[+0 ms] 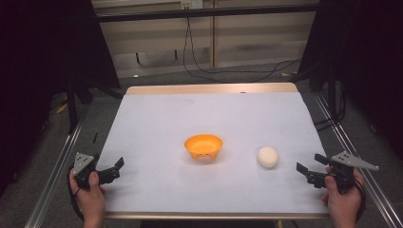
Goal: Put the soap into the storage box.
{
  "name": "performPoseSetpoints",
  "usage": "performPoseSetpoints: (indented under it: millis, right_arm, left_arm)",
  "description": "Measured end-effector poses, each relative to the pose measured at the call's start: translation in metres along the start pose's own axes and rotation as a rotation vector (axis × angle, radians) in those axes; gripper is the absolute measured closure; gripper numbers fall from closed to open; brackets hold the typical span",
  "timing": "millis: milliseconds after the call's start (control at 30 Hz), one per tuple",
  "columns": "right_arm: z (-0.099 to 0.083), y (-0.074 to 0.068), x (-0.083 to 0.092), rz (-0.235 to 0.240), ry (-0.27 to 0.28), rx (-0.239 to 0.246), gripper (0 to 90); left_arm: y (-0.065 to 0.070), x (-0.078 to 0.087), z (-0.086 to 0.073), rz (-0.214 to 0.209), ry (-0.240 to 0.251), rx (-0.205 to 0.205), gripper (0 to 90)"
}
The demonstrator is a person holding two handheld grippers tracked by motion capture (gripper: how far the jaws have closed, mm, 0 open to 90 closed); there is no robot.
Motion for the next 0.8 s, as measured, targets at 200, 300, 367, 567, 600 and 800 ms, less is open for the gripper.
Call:
performPoseSetpoints:
  millis: [200,300,367,567,600,800]
  right_arm:
    - [0.004,-0.005,-0.004,-0.021,-0.029,0.063,11.3]
    - [0.006,-0.008,-0.004,0.025,-0.113,0.088,10.8]
    - [0.007,-0.011,-0.003,0.018,-0.137,0.110,8.7]
    - [0.009,-0.020,-0.006,0.030,-0.185,0.141,3.8]
    - [0.010,-0.021,-0.006,0.039,-0.196,0.150,2.7]
    - [0.017,-0.025,-0.010,0.066,-0.238,0.178,0.0]
  left_arm:
    - [0.000,0.000,0.000,0.010,0.000,-0.006,0.9]
    - [0.001,0.000,0.000,0.008,0.001,-0.003,0.9]
    - [0.001,0.000,0.000,0.003,0.002,-0.002,0.9]
    - [0.000,0.000,0.000,0.008,-0.002,-0.005,0.9]
    - [0.000,0.000,0.000,0.010,-0.002,-0.007,0.9]
    - [0.000,0.000,0.000,0.007,-0.004,-0.002,0.9]
Point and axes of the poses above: each handheld gripper's, and its own axes: x roughly backward along the jaws, z roughly out of its top, y roughly to its right, the point moved 4 cm from there along -x, roughly forward along the jaws, and after that the axes turned 12 degrees about -z, right-handed, at the moved point
